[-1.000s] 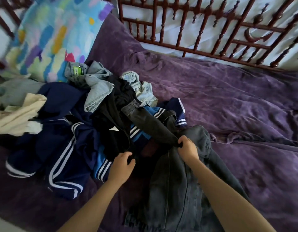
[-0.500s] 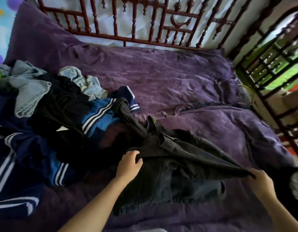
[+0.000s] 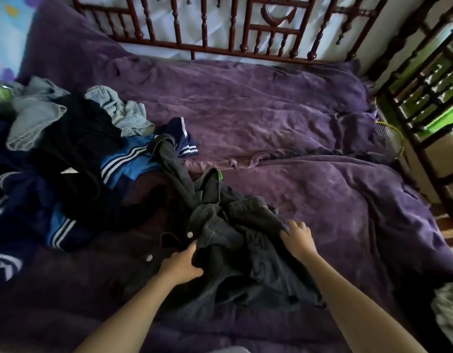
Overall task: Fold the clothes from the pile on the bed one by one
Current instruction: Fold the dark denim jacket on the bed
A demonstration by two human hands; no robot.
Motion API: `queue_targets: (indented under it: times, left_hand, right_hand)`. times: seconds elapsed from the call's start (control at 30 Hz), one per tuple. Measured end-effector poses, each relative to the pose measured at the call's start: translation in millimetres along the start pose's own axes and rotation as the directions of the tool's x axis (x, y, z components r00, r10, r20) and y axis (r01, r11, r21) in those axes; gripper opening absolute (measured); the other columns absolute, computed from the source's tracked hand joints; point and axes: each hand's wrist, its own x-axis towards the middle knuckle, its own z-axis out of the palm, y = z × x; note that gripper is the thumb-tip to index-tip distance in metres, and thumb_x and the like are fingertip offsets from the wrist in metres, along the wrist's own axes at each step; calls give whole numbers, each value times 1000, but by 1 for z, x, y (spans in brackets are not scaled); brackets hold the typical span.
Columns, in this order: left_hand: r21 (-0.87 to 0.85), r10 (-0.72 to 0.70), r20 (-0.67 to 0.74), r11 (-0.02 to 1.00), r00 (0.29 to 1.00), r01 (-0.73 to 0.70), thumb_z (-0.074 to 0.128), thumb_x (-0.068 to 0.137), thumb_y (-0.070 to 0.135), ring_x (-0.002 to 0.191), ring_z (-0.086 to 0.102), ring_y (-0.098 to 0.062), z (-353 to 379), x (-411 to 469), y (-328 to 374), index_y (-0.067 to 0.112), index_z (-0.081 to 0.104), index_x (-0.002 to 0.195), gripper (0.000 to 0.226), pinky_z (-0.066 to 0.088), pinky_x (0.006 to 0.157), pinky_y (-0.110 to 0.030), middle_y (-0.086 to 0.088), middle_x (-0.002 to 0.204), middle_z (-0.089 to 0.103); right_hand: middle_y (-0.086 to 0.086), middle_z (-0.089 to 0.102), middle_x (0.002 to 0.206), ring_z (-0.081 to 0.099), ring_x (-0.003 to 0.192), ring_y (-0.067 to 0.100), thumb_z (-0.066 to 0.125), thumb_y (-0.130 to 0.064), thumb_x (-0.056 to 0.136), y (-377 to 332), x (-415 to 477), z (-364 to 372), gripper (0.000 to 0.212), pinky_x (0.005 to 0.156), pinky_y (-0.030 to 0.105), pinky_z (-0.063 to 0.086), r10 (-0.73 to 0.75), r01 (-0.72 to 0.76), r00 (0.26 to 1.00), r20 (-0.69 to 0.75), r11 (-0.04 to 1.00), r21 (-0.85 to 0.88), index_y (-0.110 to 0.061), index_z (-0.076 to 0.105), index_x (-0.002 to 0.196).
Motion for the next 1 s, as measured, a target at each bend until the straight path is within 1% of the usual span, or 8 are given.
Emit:
queue_targets:
  times: [0.17,0.23,0.33,0.5,0.57,0.67,0.8,1.0]
  left_hand:
    - [-43,44,172,998,984,-37,52,82,39,123,51,-14,46,-16,26,31,30,144,66,38,101,-26,5,131,56]
    - [-102,47,316,995,948,-15,53,79,39,109,61,-12,73,-26,37,33,41,136,59,41,91,-20,7,106,68]
    - [-71,3,264,997,965,16,51,83,41,121,52,-13,100,-32,39,30,31,145,66,38,100,-23,1,138,52]
    - [-184,78,180,982,980,-44,50,92,33,44,49,-2,59,-20,39,17,59,122,35,40,48,-16,-1,69,62]
    - [-161,77,-66,983,995,-87,53,91,33,60,58,-5,25,-14,37,19,65,109,26,43,56,-20,-2,83,67]
    - [0,-28,-539,999,842,34,57,89,35,118,46,-23,-12,2,24,22,48,133,46,44,88,-35,-4,131,52]
    - [-174,-211,-294,971,932,165,58,89,40,132,38,-28,-26,29,24,21,7,150,81,38,101,-42,-7,148,35]
    - [-193,183,-6,964,983,-181,62,86,22,133,39,-13,-9,22,39,21,33,146,66,35,106,-22,5,146,40]
  right_hand:
    - [14,13,153,28,134,38,52,-42,92,-31,6,17,72,106,47,29,-94,128,974,205,978,-163,-32,9,150]
    - [14,24,150,37,131,35,54,-34,92,-18,5,22,73,104,43,33,-11,58,970,243,981,-186,-34,9,149]
    - [7,53,133,53,118,26,49,-16,88,9,-1,19,62,91,33,45,-44,74,976,213,988,-134,-33,30,144]
    - [17,65,113,60,104,34,51,-11,87,78,5,-41,37,84,37,47,119,-133,982,-148,987,-88,-17,61,122]
    - [24,62,112,59,104,39,53,-8,86,116,4,-65,33,86,41,48,314,-324,927,-206,946,-15,-8,63,117]
    - [22,46,127,43,119,39,61,-20,85,125,0,-75,44,97,46,39,425,-436,896,-126,897,-73,-11,53,128]
    - [12,31,144,26,134,33,61,-34,87,65,19,-55,58,104,44,31,173,-187,980,-98,967,-170,-21,41,140]
    - [9,34,142,29,132,30,54,-32,90,-44,62,-18,51,104,41,33,-86,97,990,114,991,-90,-18,42,138]
